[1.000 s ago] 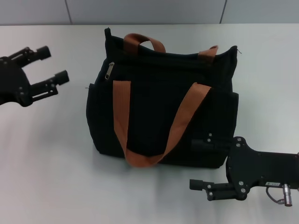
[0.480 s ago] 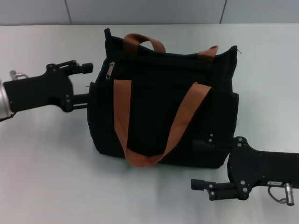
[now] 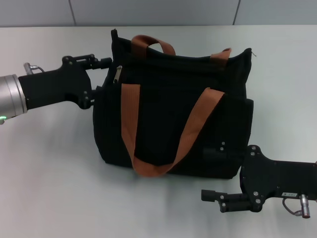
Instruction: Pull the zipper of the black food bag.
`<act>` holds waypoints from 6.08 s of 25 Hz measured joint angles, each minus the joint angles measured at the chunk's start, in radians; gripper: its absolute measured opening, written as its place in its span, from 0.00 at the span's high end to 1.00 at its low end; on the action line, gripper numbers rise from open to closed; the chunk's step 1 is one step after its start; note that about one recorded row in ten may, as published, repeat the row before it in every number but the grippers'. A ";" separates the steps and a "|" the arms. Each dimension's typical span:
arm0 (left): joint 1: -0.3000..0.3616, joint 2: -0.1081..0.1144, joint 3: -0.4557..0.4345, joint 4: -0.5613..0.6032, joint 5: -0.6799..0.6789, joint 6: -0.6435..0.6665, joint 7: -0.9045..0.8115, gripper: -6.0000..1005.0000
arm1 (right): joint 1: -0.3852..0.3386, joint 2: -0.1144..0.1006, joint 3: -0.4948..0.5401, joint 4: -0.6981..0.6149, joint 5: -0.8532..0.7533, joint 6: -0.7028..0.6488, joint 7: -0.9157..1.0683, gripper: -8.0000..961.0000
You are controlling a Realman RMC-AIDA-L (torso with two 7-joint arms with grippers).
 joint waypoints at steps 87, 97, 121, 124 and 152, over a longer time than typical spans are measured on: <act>0.058 -0.027 -0.006 0.001 -0.184 0.142 0.002 0.97 | 0.434 -0.021 -0.347 -0.213 0.254 0.303 1.431 0.50; 0.041 -0.018 -0.006 0.002 -0.184 0.163 -0.056 0.97 | 0.439 -0.018 -0.347 -0.227 0.230 0.320 1.436 0.57; -0.003 -0.017 0.001 0.053 -0.184 0.193 -0.187 0.97 | 0.444 -0.004 -0.384 -0.282 0.231 0.342 1.431 0.68; -0.008 -0.020 0.001 0.053 -0.184 0.193 -0.188 0.97 | 0.444 -0.003 -0.385 -0.288 0.231 0.340 1.430 0.68; -0.002 -0.019 -0.004 0.092 -0.184 0.226 -0.295 0.97 | 0.432 -0.002 -0.385 -0.299 0.239 0.343 1.411 0.68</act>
